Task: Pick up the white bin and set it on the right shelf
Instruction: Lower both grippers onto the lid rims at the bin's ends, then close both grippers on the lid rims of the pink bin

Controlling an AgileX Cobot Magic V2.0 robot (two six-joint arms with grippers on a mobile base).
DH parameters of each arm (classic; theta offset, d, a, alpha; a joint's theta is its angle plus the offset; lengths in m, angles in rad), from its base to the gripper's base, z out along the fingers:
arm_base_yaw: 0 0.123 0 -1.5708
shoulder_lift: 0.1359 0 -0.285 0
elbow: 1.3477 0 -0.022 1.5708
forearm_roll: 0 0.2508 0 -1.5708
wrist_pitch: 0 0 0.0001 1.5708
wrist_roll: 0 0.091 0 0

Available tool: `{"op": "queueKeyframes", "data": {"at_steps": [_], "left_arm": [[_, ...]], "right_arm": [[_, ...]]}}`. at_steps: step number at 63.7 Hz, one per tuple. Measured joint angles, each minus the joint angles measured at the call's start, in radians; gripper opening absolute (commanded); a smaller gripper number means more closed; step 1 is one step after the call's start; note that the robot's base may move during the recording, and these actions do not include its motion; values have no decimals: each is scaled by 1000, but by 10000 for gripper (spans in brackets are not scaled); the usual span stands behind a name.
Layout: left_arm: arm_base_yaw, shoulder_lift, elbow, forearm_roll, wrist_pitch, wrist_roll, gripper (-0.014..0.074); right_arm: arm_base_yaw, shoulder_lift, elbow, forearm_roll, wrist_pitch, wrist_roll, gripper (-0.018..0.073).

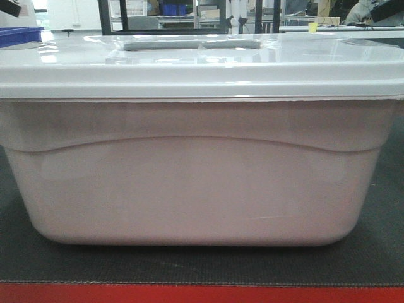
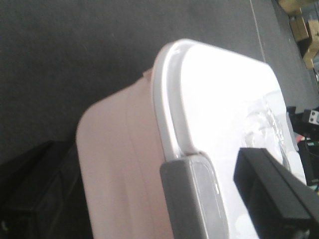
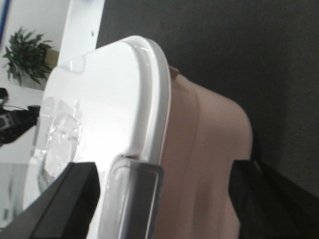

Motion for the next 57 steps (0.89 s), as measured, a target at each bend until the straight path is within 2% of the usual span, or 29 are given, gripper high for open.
{"op": "queueKeyframes", "data": {"at_steps": [11,21,30,42,53,57], "left_arm": [[-23,0,45,7,0,-12,522],[-37,0,60,9,-2,-34,522],[-81,0,61,7,-6,-38,522],[-145,0,61,-10,-6,-40,522],[-161,0,61,-30,-9,-42,521],[-161,0,61,-33,-9,-41,512]], "right_arm": [[25,0,27,56,-10,-17,623],[86,0,27,67,-9,-19,623],[127,0,29,69,-9,-19,623],[131,0,29,69,-9,-19,623],[138,0,29,69,-9,-19,619],[138,0,29,69,-9,-21,587]]}}
